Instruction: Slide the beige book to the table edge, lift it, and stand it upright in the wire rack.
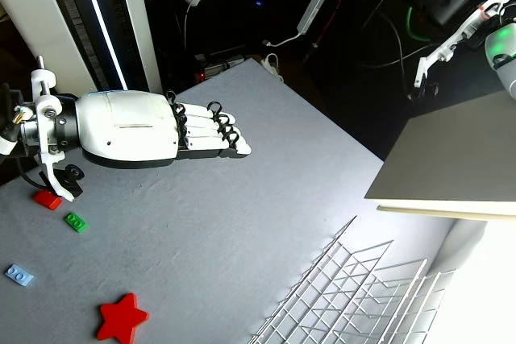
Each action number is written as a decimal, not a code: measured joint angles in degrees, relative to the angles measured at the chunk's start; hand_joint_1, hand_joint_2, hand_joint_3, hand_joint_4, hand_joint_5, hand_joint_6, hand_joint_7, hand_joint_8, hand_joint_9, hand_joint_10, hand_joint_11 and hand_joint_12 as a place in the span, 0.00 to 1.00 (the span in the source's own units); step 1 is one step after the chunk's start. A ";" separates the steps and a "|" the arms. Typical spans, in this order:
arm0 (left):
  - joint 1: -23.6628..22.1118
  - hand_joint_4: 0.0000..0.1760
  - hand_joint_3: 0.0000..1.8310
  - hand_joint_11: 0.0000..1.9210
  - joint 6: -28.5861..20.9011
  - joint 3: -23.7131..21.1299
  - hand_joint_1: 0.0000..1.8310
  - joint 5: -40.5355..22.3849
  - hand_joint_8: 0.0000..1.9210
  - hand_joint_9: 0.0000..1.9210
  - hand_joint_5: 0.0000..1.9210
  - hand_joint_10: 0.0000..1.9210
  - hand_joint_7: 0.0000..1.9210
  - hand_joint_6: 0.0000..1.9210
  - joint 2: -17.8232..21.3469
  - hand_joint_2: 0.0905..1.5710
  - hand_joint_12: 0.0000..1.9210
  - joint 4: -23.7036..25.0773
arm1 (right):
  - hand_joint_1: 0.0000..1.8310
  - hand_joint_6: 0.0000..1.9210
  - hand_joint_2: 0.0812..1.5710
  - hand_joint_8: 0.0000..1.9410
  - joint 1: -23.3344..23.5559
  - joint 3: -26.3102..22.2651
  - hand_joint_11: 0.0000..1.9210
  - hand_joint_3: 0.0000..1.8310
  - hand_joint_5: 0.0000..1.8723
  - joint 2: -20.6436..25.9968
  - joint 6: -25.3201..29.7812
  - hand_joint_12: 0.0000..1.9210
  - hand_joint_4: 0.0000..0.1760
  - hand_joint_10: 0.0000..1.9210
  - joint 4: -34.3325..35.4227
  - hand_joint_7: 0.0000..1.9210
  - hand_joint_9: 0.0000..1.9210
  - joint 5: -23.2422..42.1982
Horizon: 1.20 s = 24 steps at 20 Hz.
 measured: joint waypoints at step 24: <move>2.45 0.00 0.00 0.37 3.85 -3.37 0.75 -16.96 0.50 0.49 0.47 0.67 0.53 0.46 -7.26 0.69 0.80 3.85 | 0.18 0.00 0.69 0.00 -0.07 -0.13 0.00 0.00 0.05 0.00 -0.68 0.08 0.00 0.00 0.00 0.07 0.07 0.15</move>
